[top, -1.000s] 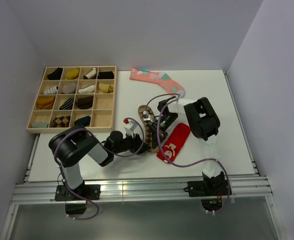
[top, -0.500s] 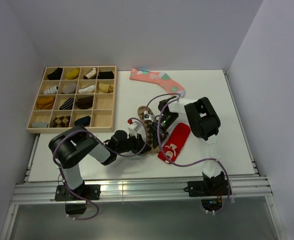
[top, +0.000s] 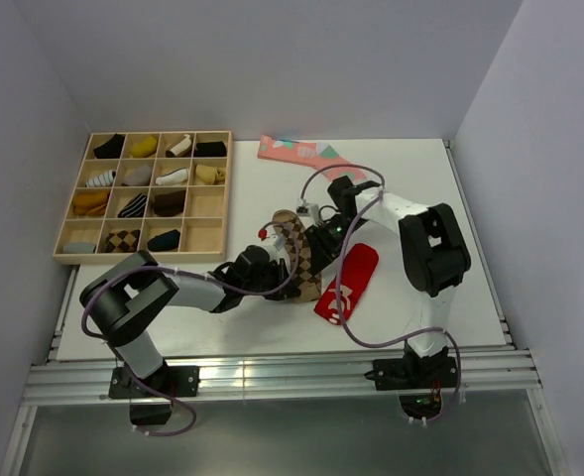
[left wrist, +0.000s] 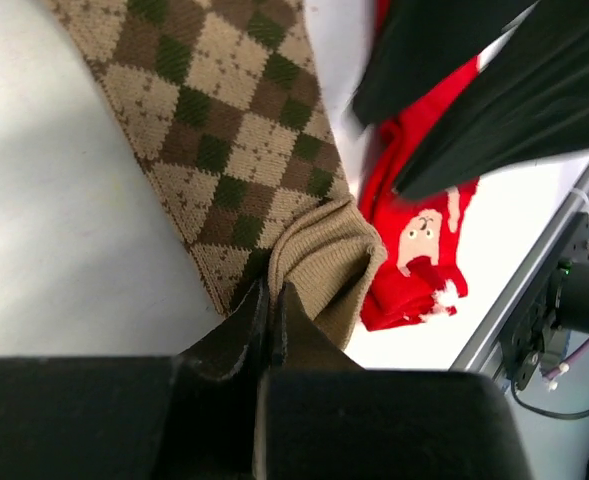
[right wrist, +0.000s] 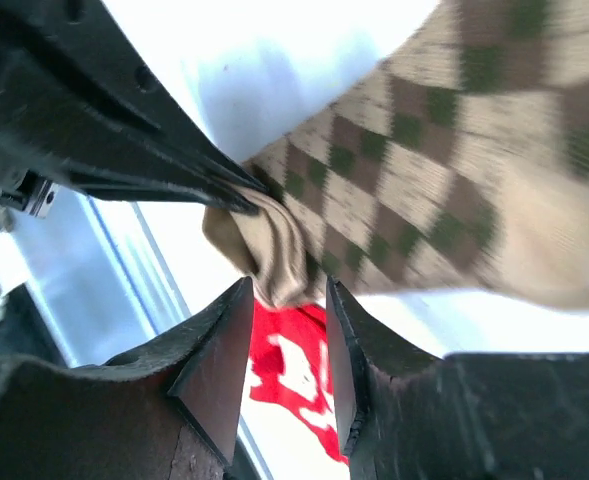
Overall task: Roll the socks
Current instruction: Adjust the sock at the center of the board, then move the sock to the center of the board.
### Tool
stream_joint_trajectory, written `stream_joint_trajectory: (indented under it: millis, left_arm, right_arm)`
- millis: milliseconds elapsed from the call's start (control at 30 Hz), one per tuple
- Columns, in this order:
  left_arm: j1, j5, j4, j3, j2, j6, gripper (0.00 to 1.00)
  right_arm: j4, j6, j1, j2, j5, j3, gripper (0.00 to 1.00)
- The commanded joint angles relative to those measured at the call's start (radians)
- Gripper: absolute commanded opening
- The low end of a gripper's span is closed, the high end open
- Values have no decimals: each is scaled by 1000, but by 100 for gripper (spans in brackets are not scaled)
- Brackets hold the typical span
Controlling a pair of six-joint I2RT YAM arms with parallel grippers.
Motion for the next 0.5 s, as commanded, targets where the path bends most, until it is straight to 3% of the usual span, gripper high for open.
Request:
stream_joint_trajectory:
  millis: [0,267,467]
  left_arm:
    - [-2,-75,-203,33,-31,-34,0]
    - [0,-96,-306,101,-47,-51,0]
    - [0,-99,-298,105,-64,-46,0]
  right_arm:
    - [20,-46,-55,-78,21,3,43]
    - [64,-44,-87,-160,147,-155,36]
    - [214,30,-112,-187,391,-278,32]
